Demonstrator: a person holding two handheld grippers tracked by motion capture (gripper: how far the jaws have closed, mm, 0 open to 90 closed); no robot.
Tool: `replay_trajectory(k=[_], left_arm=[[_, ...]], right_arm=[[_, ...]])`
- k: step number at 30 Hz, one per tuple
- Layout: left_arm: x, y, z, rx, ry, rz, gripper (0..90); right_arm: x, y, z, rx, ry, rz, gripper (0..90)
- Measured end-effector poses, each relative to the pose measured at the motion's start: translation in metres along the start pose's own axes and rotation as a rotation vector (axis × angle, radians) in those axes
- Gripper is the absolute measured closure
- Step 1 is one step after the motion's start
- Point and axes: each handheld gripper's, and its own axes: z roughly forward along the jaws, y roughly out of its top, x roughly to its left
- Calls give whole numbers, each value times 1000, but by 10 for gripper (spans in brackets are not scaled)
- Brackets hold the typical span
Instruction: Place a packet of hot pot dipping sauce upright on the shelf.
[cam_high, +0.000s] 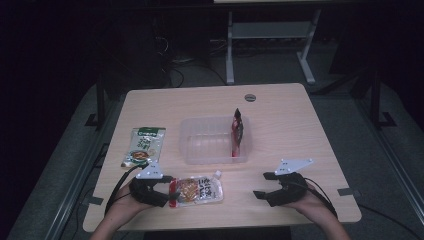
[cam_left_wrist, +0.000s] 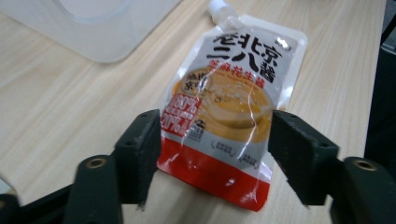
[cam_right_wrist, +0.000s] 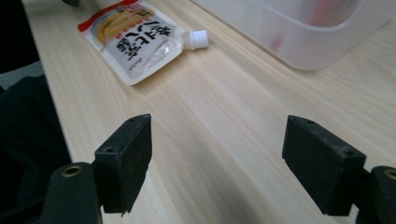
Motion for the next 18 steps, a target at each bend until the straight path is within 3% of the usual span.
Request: replay_trajectory(k=[6, 13, 18], left_arm=[[6, 5, 1, -5, 22, -15, 589], [26, 15, 9, -23, 56, -56, 883], [40, 19, 23, 15, 69, -51, 896]], right_arm=[[-1, -2, 4, -2, -16, 6, 226], [0, -1, 8, -1, -20, -9, 222], [1, -1, 11, 9, -21, -21, 222]])
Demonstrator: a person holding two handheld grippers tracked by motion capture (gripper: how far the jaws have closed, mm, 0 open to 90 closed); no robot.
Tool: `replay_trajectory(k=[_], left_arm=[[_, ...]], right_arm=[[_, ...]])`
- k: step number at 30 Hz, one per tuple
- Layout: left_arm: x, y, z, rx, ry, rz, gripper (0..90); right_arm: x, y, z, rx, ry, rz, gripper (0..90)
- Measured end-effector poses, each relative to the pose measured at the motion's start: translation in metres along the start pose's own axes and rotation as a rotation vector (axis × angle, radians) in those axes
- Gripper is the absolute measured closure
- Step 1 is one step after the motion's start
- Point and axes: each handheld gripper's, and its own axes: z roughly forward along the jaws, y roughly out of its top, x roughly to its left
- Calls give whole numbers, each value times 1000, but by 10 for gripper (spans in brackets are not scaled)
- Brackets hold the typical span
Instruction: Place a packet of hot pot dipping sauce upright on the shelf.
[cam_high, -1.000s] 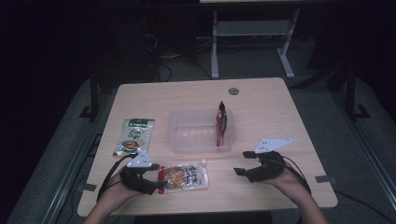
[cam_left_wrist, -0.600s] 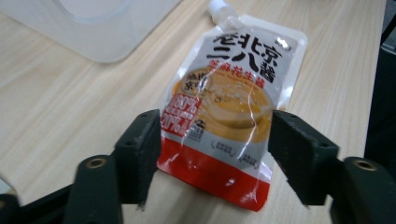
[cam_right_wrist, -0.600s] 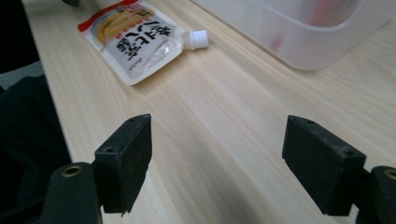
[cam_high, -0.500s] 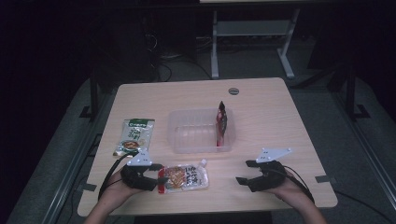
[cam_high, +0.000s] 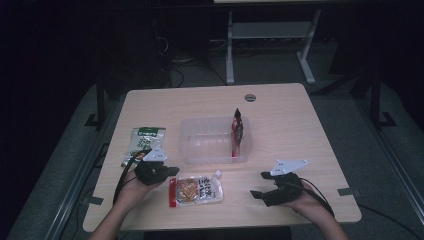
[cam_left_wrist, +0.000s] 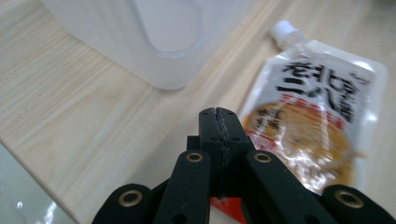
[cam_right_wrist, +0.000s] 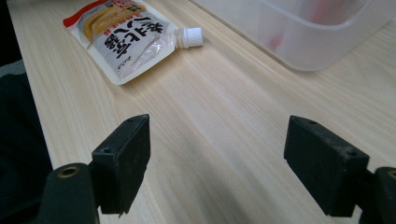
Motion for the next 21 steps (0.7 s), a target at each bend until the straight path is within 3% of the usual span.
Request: replay_trajectory(k=[1, 6, 12, 21], left_arm=[[1, 0, 3, 9, -7, -13, 896], [0, -2, 14, 75, 7, 28, 896], [0, -3, 17, 92, 20, 41, 896], [-2, -3, 15, 101, -25, 24, 896]], right_arm=[[0, 0, 0, 1, -2, -3, 219], [1, -1, 1, 5, 0, -10, 216], [1, -1, 1, 9, -6, -6, 216], [0, -1, 1, 11, -12, -12, 216]])
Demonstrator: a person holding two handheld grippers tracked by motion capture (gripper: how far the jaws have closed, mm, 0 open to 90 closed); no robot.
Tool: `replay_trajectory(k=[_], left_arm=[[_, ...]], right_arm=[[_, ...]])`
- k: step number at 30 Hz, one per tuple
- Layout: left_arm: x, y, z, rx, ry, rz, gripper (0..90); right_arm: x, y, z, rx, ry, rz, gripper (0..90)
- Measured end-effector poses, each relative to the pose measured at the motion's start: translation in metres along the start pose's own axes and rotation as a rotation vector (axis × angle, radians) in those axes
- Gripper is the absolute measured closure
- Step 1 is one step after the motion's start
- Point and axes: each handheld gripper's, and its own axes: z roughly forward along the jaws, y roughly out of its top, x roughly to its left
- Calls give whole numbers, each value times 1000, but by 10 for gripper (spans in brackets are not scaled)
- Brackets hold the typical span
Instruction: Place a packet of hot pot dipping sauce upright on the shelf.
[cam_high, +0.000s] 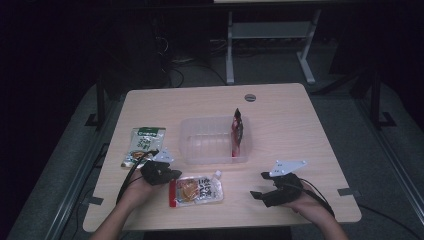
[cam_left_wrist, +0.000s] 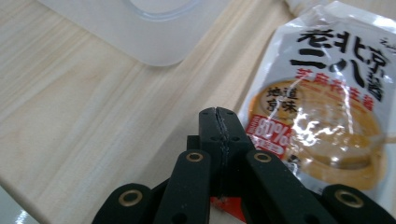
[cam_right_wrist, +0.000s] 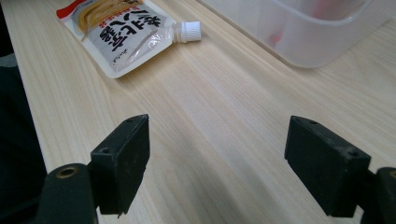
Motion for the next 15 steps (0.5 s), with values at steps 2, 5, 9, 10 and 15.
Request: replay_trajectory(k=[2, 5, 9, 10, 15], left_arm=[[0, 0, 0, -3, 8, 3, 896], [2, 1, 2, -16, 36, 18, 890], [1, 1, 3, -21, 46, 26, 890], [0, 2, 3, -21, 46, 26, 890], [0, 1, 7, 5, 49, 35, 891]], right_arm=[[0, -1, 0, -2, 0, -2, 216], [-1, -1, 0, -1, -2, 1, 216], [-1, 0, 2, 5, 0, 0, 216], [0, 0, 2, 7, -1, -2, 216], [0, 0, 2, 8, -3, -5, 216]])
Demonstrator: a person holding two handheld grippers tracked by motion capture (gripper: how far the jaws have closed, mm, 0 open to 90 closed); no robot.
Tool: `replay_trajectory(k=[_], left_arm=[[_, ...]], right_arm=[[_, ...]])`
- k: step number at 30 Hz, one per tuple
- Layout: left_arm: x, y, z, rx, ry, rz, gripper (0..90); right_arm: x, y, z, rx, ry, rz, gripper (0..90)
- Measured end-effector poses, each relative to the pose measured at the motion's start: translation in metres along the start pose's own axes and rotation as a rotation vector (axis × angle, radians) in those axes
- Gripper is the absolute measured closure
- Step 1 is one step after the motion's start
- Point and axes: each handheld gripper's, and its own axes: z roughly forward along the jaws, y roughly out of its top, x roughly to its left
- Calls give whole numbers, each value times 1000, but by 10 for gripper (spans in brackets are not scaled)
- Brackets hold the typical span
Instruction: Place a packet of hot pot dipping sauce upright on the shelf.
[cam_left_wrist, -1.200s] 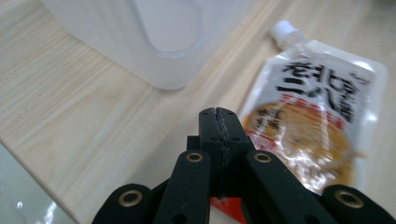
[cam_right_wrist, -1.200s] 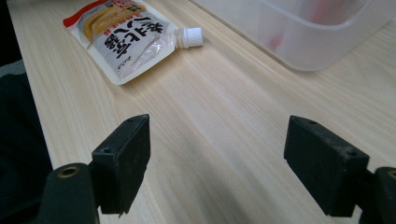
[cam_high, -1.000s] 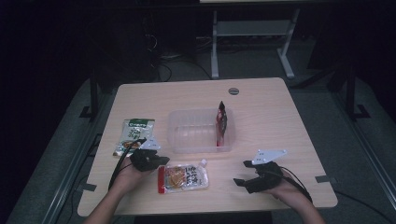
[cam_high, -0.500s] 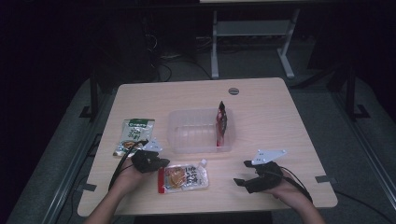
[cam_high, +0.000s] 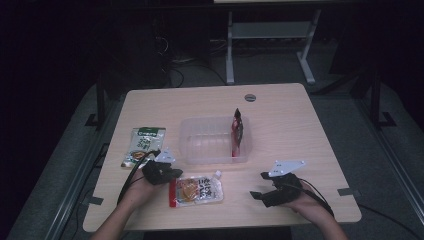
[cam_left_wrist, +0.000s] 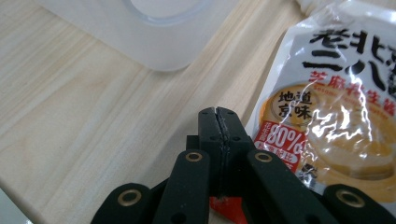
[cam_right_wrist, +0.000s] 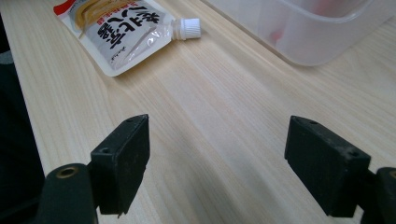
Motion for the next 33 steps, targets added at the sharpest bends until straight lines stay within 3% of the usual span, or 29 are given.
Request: replay_trajectory(k=[7, 11, 16, 21, 23, 24, 26, 29, 33], left_arm=[[-3, -1, -2, 8, -68, -23, 894], [-8, -2, -5, 36, -89, 4, 894], [-18, -3, -7, 52, -120, 0, 894], [-21, -2, -14, 62, -113, 9, 890], [-23, 0, -20, 37, -102, -4, 882], [-26, 0, -23, 17, -98, -25, 879], [-34, 0, -31, 18, -93, -24, 863], [-48, -4, -40, 12, -86, 0, 858], [-63, -15, -44, 28, -90, 2, 858]], right_arm=[[-1, -1, -3, -7, -7, 7, 216], [0, -1, -3, -5, -7, 0, 216], [0, -1, -2, 1, -9, -6, 216], [0, -1, -1, 3, -9, -11, 216], [1, -1, -1, 6, -9, -8, 216], [1, -1, -1, 6, -10, -8, 216], [1, -1, -1, 4, -7, -8, 216], [0, 1, 1, 3, 6, 22, 216], [2, 11, 7, 33, 39, 53, 196]])
